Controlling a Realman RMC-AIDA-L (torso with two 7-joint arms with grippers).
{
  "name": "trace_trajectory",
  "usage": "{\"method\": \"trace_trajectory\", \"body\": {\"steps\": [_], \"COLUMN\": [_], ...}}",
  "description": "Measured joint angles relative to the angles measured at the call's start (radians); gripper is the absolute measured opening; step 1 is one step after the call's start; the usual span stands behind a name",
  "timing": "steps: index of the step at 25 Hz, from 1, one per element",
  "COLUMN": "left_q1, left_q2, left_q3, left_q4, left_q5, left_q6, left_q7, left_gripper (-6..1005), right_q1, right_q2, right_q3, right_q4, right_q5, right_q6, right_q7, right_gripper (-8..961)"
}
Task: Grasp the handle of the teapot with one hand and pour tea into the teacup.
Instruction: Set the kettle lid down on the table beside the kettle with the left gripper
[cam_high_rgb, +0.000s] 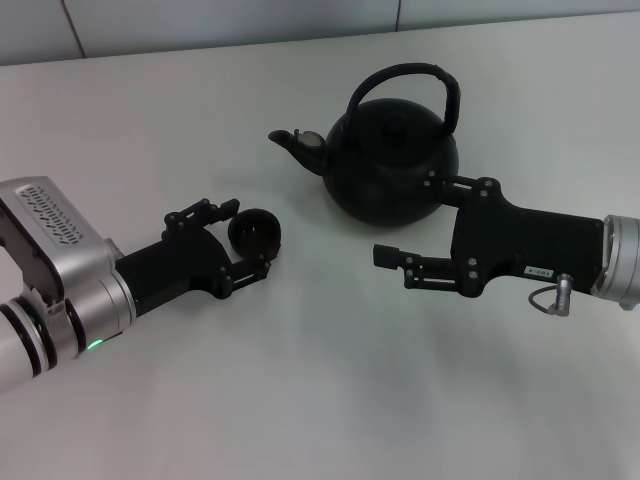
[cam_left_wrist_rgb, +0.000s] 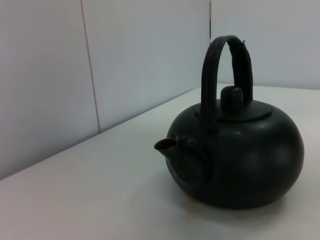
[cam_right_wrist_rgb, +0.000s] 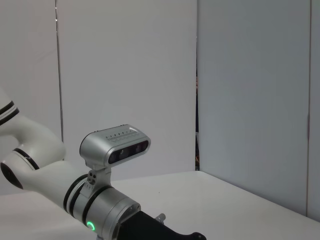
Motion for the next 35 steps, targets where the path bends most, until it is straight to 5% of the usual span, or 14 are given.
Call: {"method": "trace_trajectory", "body": {"steps": [15, 35], "left_q1": [0.004, 0.157], "left_q2": [0.000, 0.009], "left_q3": [0.011, 0.025], "left_q4": [0.002, 0.150], "left_q5": [0.008, 0.029], "left_q6": [0.015, 0.351], "left_q7": [-0.013, -0.050], "left_gripper": [862, 864], "right_q1": [-0.006, -0.020], "right_q2": [0.000, 0.003], "right_q3": [0.006, 0.038], "right_q4": [0.002, 0.013], "right_q5": [0.002, 0.119], "right_q6": [0.004, 0.098], "right_q7": [-0.006, -0.009], "right_gripper": [756, 757]}}
